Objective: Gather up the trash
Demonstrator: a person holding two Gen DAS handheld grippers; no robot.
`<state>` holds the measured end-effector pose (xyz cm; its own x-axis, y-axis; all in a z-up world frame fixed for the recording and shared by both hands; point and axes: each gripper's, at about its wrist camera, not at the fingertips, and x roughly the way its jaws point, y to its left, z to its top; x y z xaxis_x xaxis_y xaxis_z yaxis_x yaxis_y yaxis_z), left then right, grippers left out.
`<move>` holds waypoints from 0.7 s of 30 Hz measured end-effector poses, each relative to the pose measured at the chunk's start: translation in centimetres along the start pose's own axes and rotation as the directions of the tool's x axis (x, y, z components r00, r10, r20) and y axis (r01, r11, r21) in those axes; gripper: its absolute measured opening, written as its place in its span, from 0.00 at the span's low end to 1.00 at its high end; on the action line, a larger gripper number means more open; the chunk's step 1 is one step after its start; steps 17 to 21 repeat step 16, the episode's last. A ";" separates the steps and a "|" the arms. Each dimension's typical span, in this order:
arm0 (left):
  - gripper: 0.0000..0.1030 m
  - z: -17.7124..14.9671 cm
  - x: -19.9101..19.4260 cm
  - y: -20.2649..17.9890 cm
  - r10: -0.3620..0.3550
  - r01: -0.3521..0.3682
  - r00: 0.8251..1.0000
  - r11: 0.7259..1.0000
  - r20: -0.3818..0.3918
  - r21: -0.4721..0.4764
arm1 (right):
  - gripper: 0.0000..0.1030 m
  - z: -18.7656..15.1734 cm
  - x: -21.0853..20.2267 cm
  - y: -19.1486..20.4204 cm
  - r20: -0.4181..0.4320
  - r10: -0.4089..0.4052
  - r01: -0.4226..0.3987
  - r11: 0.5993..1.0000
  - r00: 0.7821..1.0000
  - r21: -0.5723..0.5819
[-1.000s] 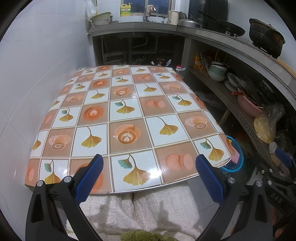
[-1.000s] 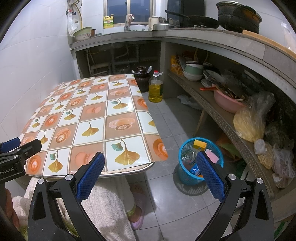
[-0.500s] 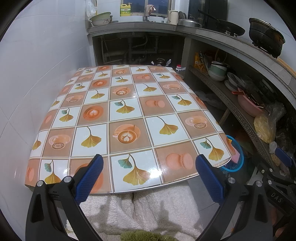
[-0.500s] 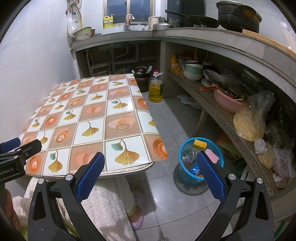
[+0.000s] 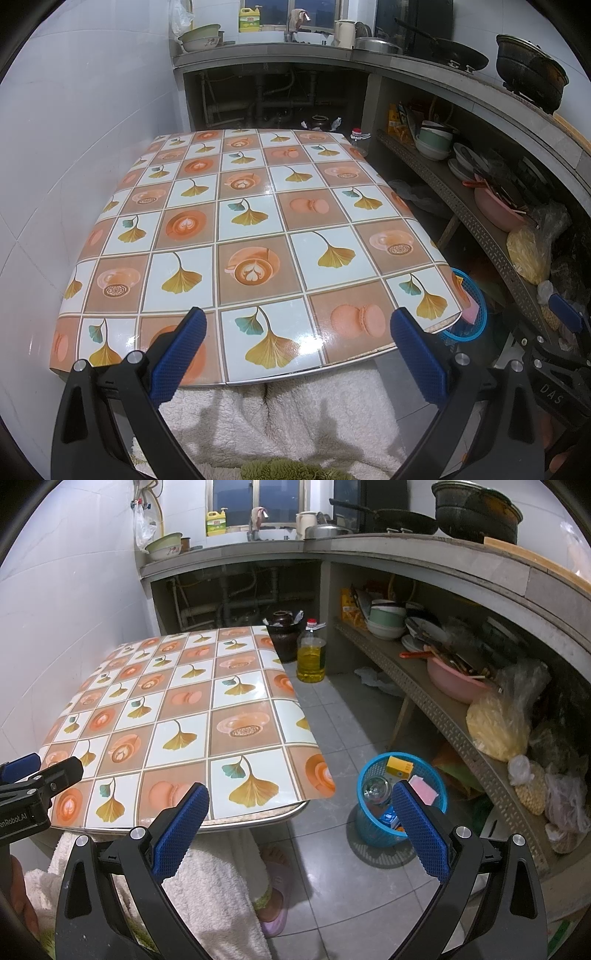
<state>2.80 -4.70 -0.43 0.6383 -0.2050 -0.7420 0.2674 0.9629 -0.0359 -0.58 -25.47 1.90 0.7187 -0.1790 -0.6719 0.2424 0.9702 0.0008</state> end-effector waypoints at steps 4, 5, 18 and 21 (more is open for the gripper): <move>0.95 0.0 0.0 0.0 0.000 0.000 1.000 1.000 -0.001 -0.001 | 0.93 0.0 0.0 0.0 0.000 0.000 0.000 1.000 1.000 -0.003; 0.95 0.1 0.1 0.0 0.000 0.000 1.000 1.000 -0.001 0.000 | 0.93 0.0 0.0 0.0 0.000 0.001 -0.001 1.000 1.000 -0.003; 0.95 -0.1 0.0 0.0 -0.002 0.002 1.000 1.000 0.000 0.000 | 0.93 0.0 0.0 -0.1 0.001 0.001 -0.001 1.000 1.000 -0.002; 0.95 -0.1 0.0 0.0 -0.002 0.002 1.000 1.000 0.000 0.000 | 0.93 0.0 0.0 -0.1 0.001 0.001 -0.001 1.000 1.000 -0.002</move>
